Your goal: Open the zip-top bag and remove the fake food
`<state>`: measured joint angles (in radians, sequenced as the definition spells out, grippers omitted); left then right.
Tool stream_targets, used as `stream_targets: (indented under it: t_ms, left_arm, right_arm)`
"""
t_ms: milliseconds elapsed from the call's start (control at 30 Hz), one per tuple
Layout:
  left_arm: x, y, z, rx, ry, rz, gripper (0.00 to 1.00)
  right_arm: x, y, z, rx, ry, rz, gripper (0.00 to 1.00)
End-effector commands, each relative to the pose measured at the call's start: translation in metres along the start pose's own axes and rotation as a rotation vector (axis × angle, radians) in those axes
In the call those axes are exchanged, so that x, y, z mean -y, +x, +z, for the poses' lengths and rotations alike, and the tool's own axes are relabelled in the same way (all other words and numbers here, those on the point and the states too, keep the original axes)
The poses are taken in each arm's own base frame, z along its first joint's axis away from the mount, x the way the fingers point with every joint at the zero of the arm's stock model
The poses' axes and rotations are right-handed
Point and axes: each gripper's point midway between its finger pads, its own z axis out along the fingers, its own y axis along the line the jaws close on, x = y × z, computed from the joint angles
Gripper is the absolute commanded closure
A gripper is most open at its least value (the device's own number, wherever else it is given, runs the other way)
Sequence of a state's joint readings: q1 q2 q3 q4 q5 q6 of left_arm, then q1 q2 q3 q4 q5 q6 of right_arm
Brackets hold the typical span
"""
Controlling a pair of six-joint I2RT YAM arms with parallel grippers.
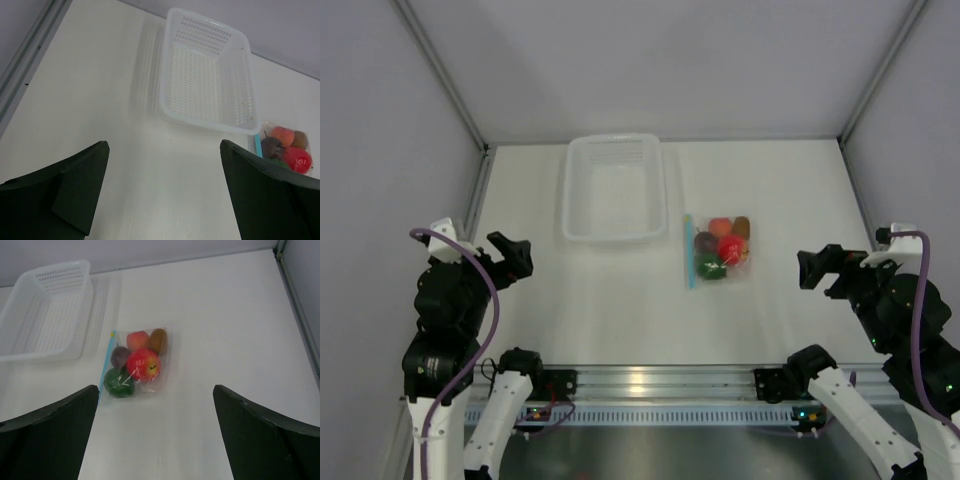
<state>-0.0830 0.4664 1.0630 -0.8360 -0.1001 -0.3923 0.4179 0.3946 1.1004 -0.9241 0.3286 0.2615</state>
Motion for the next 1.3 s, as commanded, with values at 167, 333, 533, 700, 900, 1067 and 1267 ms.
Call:
stream_targets:
  t_ms: [167, 333, 533, 700, 900, 1067, 1267]
  left_arm:
    - [0.002, -0.009, 0.012, 0.063, 0.000, -0.044, 0.01]
    - [0.004, -0.001, 0.021, 0.065, 0.026, -0.051, 0.01]
    - [-0.004, 0.016, 0.039, 0.038, 0.000, -0.041, 0.01]
    - [-0.008, 0.032, 0.050, 0.005, -0.007, -0.037, 0.01]
    - [-0.006, 0.039, 0.054, -0.029, 0.010, -0.022, 0.01]
    - [-0.008, 0.040, 0.054, -0.027, 0.002, -0.014, 0.01]
    - [-0.004, 0.044, 0.057, -0.053, 0.020, -0.002, 0.01]
  right_arm:
    - [-0.004, -0.025, -0.005, 0.129, -0.028, 0.051, 0.01]
    - [-0.033, -0.021, 0.006, 0.116, -0.170, 0.059, 0.01]
    - [-0.056, 0.027, 0.060, -0.143, -0.176, 0.047, 0.01]
    - [-0.037, 0.068, 0.097, -0.275, 0.024, -0.046, 0.01]
    - [-0.072, 0.117, 0.112, -0.340, 0.124, -0.357, 0.00]
    - [-0.127, 0.159, 0.120, -0.355, 0.030, -0.621, 0.03]
    - [-0.158, 0.193, 0.132, -0.372, 0.045, -0.826, 0.05]
